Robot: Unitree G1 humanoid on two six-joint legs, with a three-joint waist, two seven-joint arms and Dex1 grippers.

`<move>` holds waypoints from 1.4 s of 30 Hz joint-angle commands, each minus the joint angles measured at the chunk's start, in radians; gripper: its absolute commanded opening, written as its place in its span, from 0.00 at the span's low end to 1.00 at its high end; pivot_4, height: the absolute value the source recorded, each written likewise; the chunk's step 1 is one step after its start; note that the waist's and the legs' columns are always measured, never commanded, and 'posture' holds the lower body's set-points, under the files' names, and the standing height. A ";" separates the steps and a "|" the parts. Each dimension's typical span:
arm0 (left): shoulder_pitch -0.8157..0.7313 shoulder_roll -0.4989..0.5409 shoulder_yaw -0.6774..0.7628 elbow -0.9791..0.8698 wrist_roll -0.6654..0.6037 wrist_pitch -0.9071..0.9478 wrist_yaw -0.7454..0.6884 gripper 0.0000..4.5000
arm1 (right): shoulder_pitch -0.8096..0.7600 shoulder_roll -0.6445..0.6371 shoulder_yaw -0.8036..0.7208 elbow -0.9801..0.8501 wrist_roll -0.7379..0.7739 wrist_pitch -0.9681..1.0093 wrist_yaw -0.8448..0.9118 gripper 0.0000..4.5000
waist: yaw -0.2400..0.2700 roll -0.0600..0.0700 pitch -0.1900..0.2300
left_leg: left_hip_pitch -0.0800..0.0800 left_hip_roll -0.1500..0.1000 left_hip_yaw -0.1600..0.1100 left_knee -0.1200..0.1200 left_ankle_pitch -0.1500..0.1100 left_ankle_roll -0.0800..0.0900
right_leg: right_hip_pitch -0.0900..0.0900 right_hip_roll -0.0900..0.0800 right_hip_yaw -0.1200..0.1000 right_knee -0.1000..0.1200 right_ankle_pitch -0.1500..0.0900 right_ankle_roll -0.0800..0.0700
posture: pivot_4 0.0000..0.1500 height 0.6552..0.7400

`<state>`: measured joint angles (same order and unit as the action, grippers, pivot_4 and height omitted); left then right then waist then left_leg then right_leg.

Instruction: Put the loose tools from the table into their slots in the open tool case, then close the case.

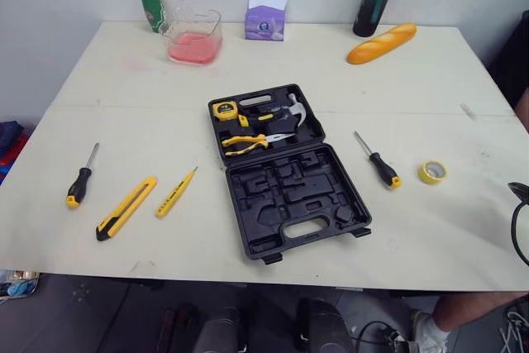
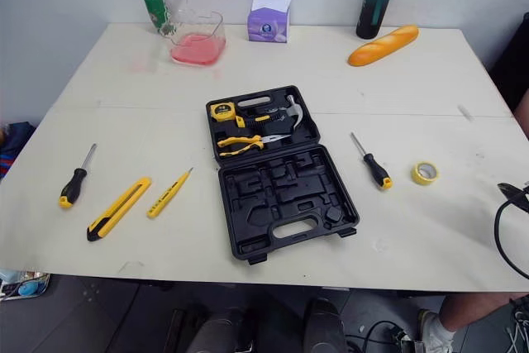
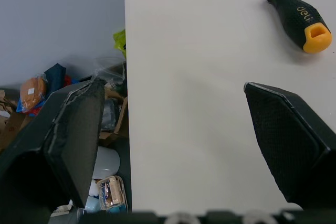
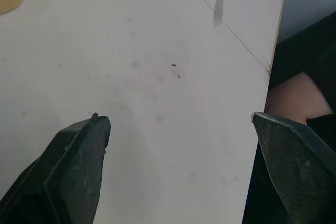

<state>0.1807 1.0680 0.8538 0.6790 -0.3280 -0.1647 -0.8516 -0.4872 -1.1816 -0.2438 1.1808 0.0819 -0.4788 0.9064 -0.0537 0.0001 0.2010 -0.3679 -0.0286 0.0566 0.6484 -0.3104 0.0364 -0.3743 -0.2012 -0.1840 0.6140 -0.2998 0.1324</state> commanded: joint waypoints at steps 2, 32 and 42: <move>0.003 -0.002 0.028 -0.043 -0.054 0.035 -0.039 0.99 | 0.008 0.011 -0.030 -0.098 0.046 0.037 0.031 1.00 | 0.000 0.000 0.000 | 0.000 0.000 0.000 0.000 0.000 0.000 | 0.000 0.000 0.000 0.000 0.000 0.000 | 1.00 1.00; -0.066 -0.126 -0.120 -0.681 -0.169 0.408 0.031 0.99 | -0.002 0.178 0.036 -0.779 0.244 0.597 0.184 1.00 | 0.027 0.000 0.000 | -0.001 0.003 0.000 0.005 -0.001 -0.001 | 0.000 0.003 0.005 0.001 0.001 -0.002 | 1.00 1.00; -0.292 -0.232 -0.469 -1.040 -0.205 0.782 0.257 0.99 | -0.257 0.339 0.215 -0.618 0.097 0.548 0.180 1.00 | 0.028 -0.001 0.000 | -0.004 0.004 0.000 0.005 -0.001 -0.001 | 0.000 0.006 0.009 -0.002 0.002 -0.002 | 1.00 1.00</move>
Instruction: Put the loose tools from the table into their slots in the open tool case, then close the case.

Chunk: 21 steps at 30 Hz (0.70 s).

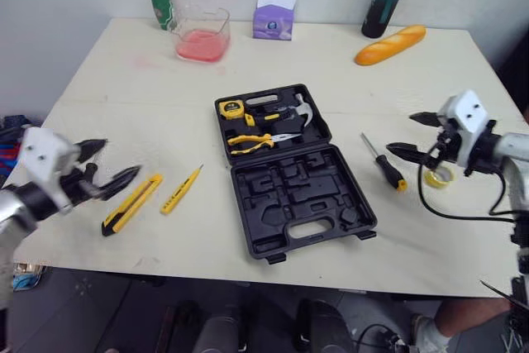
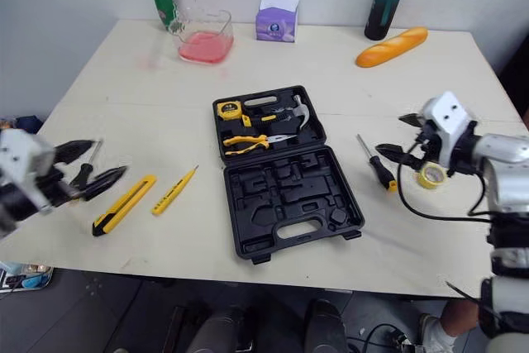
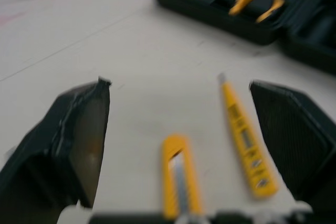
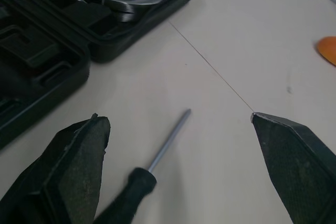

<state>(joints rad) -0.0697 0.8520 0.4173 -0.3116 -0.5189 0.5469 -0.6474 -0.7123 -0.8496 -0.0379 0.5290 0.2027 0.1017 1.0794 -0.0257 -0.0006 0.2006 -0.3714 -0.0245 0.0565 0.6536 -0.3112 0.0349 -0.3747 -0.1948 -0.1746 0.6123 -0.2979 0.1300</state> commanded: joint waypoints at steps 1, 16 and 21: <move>-0.067 -0.023 -0.066 -0.051 -0.001 0.080 0.060 0.99 | -0.047 0.021 0.018 0.057 -0.038 -0.040 -0.004 1.00 | 0.000 0.000 0.000 | 0.000 0.000 0.000 0.000 0.000 0.000 | 0.000 0.000 0.000 0.000 0.000 0.000 | 1.00 1.00; -0.256 -0.147 -0.347 0.060 0.114 0.181 0.102 0.01 | -0.186 0.160 0.082 0.344 -0.164 -0.267 -0.047 0.00 | -0.001 0.000 0.000 | -0.001 0.006 0.001 0.005 -0.001 -0.002 | 0.000 0.009 0.002 0.000 0.001 0.000 | 1.00 1.00; -0.326 -0.212 -0.394 0.108 0.135 0.211 0.122 0.01 | -0.247 0.210 0.115 0.442 -0.233 -0.335 -0.107 0.00 | -0.002 0.000 0.000 | -0.001 0.006 0.001 0.008 -0.001 -0.002 | 0.000 0.009 0.003 0.001 0.001 0.000 | 1.00 1.00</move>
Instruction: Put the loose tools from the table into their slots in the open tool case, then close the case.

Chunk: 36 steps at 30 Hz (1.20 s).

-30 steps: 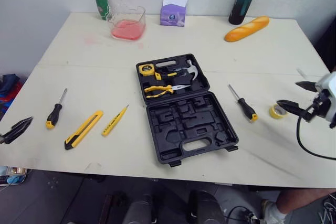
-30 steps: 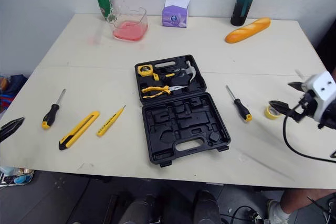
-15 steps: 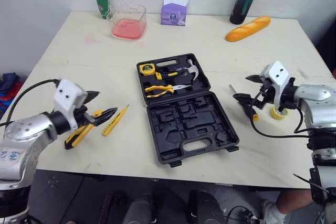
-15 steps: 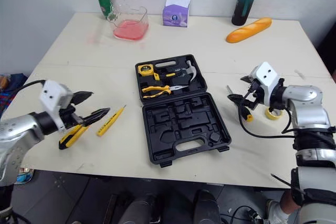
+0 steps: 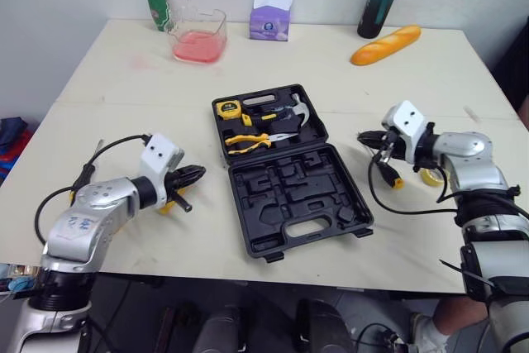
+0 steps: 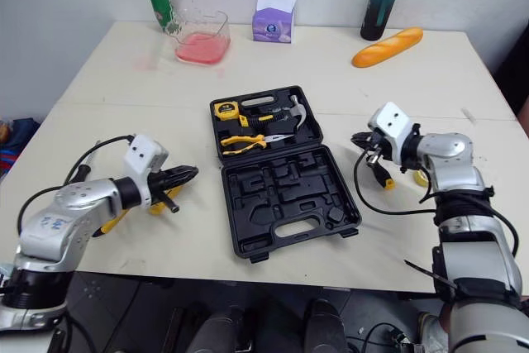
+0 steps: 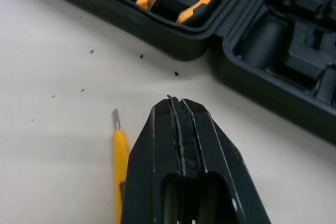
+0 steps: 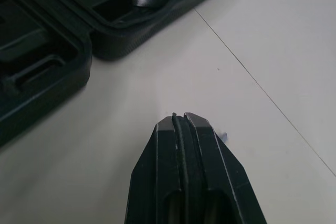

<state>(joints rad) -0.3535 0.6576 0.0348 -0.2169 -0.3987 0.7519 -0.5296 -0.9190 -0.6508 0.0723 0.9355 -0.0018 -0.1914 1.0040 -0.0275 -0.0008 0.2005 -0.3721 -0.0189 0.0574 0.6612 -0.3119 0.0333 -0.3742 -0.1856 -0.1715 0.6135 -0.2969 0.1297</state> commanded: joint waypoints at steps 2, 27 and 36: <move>-0.083 -0.019 -0.055 0.055 0.021 0.021 -0.037 0.01 | -0.067 0.041 0.026 0.077 -0.061 -0.051 -0.060 0.00 | 0.000 0.000 0.000 | -0.001 0.000 -0.001 0.000 0.000 0.000 | 0.000 0.001 0.002 -0.001 0.000 0.000 | 1.00 1.00; -0.214 -0.138 -0.111 0.259 0.137 -0.086 -0.070 0.01 | -0.080 0.147 0.054 0.126 -0.105 -0.139 0.014 0.00 | -0.001 0.000 0.000 | -0.002 0.000 -0.001 0.001 0.000 0.000 | 0.000 0.003 0.009 -0.001 0.000 0.000 | 1.00 1.00; -0.252 -0.101 -0.148 0.311 0.180 -0.176 -0.191 0.01 | 0.057 0.107 0.042 -0.146 -0.042 -0.043 0.126 0.00 | 0.000 0.000 0.000 | -0.002 0.000 -0.002 0.001 0.000 0.000 | -0.001 0.003 0.009 -0.001 0.000 0.000 | 1.00 1.00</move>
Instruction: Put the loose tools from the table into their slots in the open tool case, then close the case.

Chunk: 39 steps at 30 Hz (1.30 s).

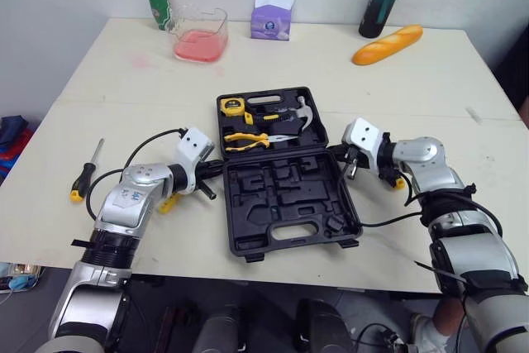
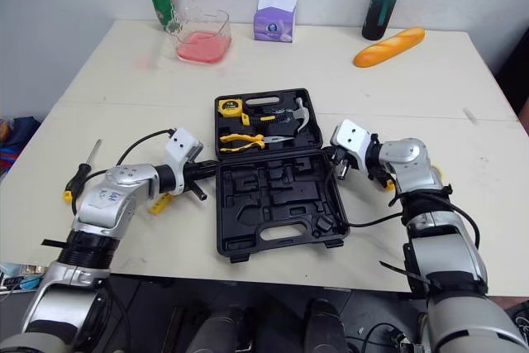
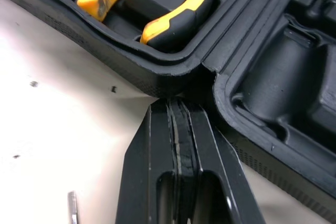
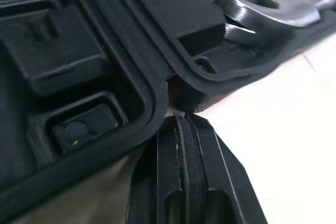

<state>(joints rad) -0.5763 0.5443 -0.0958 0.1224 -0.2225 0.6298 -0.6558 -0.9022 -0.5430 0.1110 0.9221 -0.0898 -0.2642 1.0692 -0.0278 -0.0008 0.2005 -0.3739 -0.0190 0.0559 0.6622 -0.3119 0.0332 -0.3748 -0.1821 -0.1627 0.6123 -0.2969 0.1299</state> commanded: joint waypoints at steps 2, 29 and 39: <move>-0.028 0.022 -0.028 -0.018 0.013 -0.074 -0.095 0.01 | 0.077 -0.012 0.004 -0.205 0.059 0.064 0.079 0.00 | 0.001 0.000 0.000 | 0.000 0.000 0.000 0.000 0.000 0.000 | 0.000 0.000 0.000 0.000 0.000 0.000 | 1.00 1.00; -0.018 0.035 -0.038 0.079 0.128 -0.214 -0.188 0.01 | 0.394 -0.139 -0.030 -0.656 0.094 0.252 -0.022 0.00 | 0.027 -0.001 0.000 | 0.000 -0.001 0.000 0.002 0.000 0.000 | 0.001 0.000 0.001 0.001 0.001 0.001 | 1.00 1.00; 0.015 0.114 0.026 0.006 0.115 -0.202 -0.180 0.01 | 0.397 -0.159 -0.050 -0.648 0.129 0.227 0.004 0.00 | 0.023 -0.001 0.000 | 0.000 0.000 0.000 0.002 0.000 0.000 | 0.000 0.000 0.001 0.001 0.001 0.001 | 1.00 1.00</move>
<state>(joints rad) -0.5681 0.6370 -0.1155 0.1692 -0.1018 0.4447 -0.8405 -0.4992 -0.6830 0.0832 0.2825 0.0154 -0.0216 1.0633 -0.0044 -0.0016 0.2001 -0.3743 -0.0190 0.0556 0.6641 -0.3118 0.0335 -0.3745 -0.1818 -0.1616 0.6127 -0.2962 0.1311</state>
